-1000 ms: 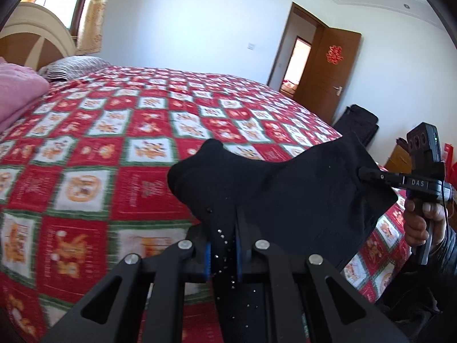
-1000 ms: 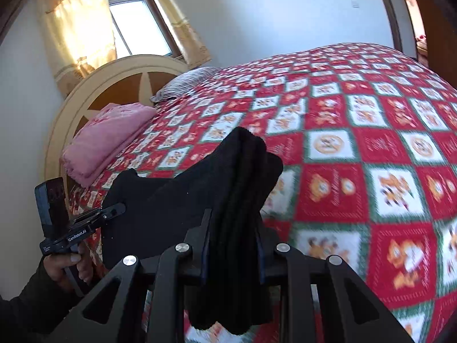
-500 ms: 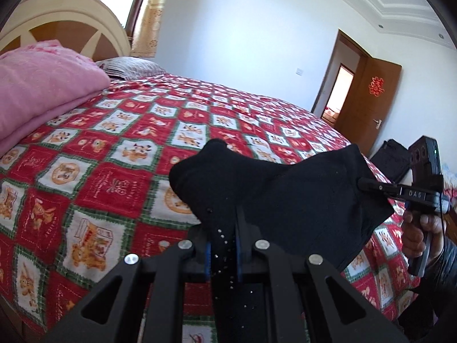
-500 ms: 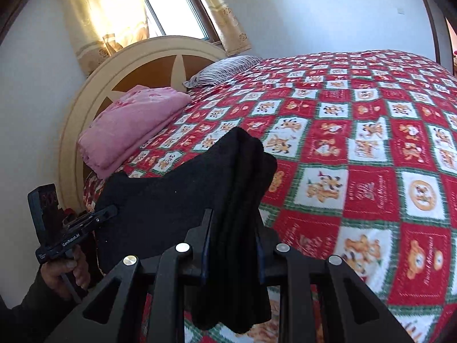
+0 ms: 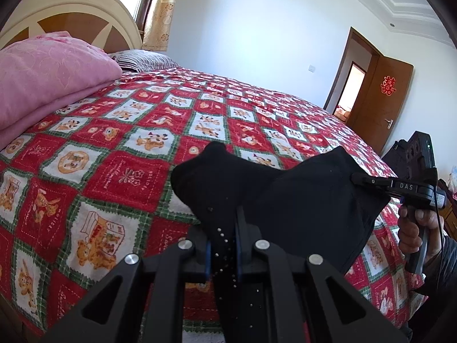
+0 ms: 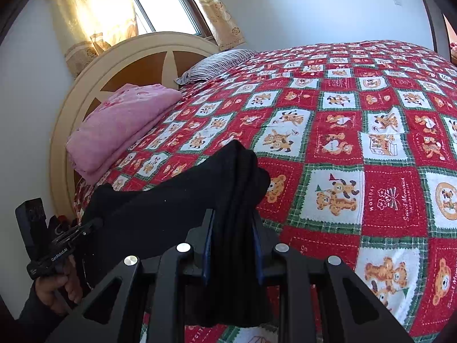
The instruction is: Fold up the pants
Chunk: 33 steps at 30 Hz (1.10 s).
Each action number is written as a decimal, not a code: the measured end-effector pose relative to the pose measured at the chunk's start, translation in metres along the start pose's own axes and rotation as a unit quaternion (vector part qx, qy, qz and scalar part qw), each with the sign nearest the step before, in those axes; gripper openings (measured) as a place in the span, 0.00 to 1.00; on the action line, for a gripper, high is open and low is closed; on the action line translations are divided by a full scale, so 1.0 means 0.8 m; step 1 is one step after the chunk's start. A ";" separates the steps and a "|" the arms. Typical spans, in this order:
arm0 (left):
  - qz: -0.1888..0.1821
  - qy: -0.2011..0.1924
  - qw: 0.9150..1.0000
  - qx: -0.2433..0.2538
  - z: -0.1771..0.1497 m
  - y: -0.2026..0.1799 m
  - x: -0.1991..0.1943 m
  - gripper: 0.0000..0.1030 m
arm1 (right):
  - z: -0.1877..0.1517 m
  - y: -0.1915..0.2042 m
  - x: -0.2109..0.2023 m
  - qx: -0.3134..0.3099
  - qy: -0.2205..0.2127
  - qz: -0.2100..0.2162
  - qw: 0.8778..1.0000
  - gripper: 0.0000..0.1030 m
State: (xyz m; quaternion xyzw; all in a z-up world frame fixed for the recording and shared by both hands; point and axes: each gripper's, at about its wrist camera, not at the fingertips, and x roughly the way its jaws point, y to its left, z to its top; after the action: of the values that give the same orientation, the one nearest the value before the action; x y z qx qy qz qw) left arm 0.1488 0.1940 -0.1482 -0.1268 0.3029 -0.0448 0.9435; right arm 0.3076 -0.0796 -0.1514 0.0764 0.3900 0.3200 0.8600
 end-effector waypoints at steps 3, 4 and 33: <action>0.004 0.002 1.000 0.003 -0.003 -0.001 0.003 0.13 | -0.004 -0.004 0.004 0.002 0.008 -0.004 1.000 0.23; 0.004 0.003 1.000 0.004 -0.003 -0.001 0.004 0.14 | -0.006 -0.006 0.005 0.002 0.010 -0.005 1.000 0.23; 0.116 -0.063 0.991 0.029 0.025 -0.051 -0.085 0.84 | -0.049 0.003 -0.181 -0.053 -0.035 -0.151 0.987 0.65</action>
State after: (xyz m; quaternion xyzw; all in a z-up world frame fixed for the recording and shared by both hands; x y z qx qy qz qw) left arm 0.1046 0.1699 -0.0836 -0.0660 0.2539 0.0639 0.9628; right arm 0.2073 -0.1705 -0.0871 -0.0178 0.3488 0.2043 0.9145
